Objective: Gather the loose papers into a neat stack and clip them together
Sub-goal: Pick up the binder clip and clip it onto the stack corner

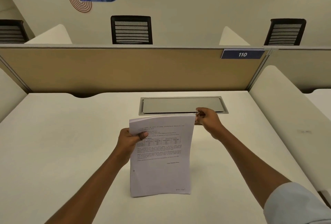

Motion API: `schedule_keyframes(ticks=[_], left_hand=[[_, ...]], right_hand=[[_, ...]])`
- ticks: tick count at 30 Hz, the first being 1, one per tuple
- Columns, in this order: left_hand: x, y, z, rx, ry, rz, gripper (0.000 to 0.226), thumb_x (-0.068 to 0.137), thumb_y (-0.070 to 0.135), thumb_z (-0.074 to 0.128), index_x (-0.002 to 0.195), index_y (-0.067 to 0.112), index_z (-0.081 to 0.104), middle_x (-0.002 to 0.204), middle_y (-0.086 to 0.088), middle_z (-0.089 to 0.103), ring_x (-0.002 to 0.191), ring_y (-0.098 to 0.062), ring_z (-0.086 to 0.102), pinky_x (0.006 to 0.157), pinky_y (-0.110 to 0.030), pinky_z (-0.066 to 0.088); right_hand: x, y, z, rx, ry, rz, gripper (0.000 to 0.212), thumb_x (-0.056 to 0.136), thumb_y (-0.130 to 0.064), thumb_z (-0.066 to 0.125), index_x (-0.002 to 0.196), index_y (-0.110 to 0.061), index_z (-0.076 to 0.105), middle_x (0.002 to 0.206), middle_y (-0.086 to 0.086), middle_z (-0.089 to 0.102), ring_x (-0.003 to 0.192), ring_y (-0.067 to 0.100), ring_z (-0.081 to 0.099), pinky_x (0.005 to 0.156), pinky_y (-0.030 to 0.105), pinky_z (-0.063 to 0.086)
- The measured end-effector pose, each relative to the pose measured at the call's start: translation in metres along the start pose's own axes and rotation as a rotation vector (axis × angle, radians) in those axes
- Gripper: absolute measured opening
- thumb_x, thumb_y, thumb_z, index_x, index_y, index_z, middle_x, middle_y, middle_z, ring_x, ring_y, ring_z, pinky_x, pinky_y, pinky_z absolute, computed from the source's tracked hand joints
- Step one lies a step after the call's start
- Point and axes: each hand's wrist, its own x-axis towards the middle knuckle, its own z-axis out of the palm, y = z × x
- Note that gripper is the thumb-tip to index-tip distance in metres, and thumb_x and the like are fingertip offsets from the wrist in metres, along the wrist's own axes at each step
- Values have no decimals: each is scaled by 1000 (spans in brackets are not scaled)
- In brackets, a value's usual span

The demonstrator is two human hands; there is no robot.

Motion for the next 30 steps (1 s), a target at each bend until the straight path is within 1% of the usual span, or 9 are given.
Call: schedule_keyframes(ticks=[2, 6, 9, 12, 15, 19, 22, 26, 30], left_hand=[[-4, 1, -1, -5, 0, 8, 17, 81, 0, 68, 93, 13, 71, 80, -2, 77, 73, -23, 74, 58, -29, 59], [-10, 3, -2, -22, -4, 19, 17, 80, -1, 68, 92, 10, 71, 80, -3, 77, 73, -23, 74, 58, -29, 59], [-15, 6, -2, -27, -9, 27, 16, 80, -1, 68, 92, 10, 71, 80, -3, 77, 72, -23, 74, 58, -29, 59], [-18, 8, -2, -31, -19, 37, 16, 80, 0, 69, 92, 10, 72, 81, -5, 77, 73, -24, 74, 59, -30, 59], [-21, 9, -1, -27, -27, 47, 17, 81, 0, 68, 93, 10, 71, 81, -4, 77, 73, -24, 74, 59, -30, 59], [-25, 10, -2, -27, -40, 56, 16, 80, 2, 70, 92, 12, 72, 82, -5, 77, 73, -24, 73, 60, -30, 59], [-28, 11, -4, -27, -44, 67, 20, 71, 14, 74, 91, 16, 74, 86, -6, 77, 76, -27, 73, 61, -30, 59], [-30, 9, -5, -4, -51, 81, 26, 69, 21, 72, 96, 20, 73, 89, -5, 77, 80, -29, 73, 66, -35, 60], [-31, 8, -5, 6, -62, 98, 29, 70, 22, 70, 98, 19, 71, 88, -1, 77, 81, -28, 73, 65, -30, 59]], right_hand=[[-7, -14, -1, 41, -6, -28, 43, 82, 9, 62, 124, 1, 55, 97, 15, 58, 81, 23, 62, 67, 20, 58], [-19, -38, -5, 109, 28, -87, 34, 79, 6, 68, 109, -9, 61, 92, 11, 57, 84, 23, 60, 82, 37, 58], [-28, -56, -11, 205, 44, -126, 34, 78, 9, 68, 106, -9, 61, 90, 10, 56, 84, 25, 62, 85, 45, 57], [-41, -79, -17, 234, 68, -193, 37, 77, 12, 67, 108, -7, 61, 91, 10, 56, 87, 28, 62, 84, 44, 57], [-56, -105, -18, 156, 45, -294, 38, 76, 11, 69, 107, -11, 62, 91, 7, 60, 86, 24, 63, 81, 44, 58], [-78, -137, -8, -52, -28, -425, 36, 76, 1, 74, 106, -14, 61, 94, 5, 65, 92, 21, 65, 80, 38, 57], [-96, -157, 9, -152, -116, -470, 37, 74, 0, 76, 103, -15, 60, 97, 1, 64, 96, 17, 65, 80, 32, 56], [-114, -170, 38, -297, -186, -528, 39, 71, -5, 79, 104, -13, 60, 97, -6, 63, 91, 6, 63, 75, 24, 55], [-124, -172, 64, -356, -219, -545, 38, 70, -9, 81, 102, -13, 60, 94, -6, 62, 86, 5, 61, 71, 13, 48]])
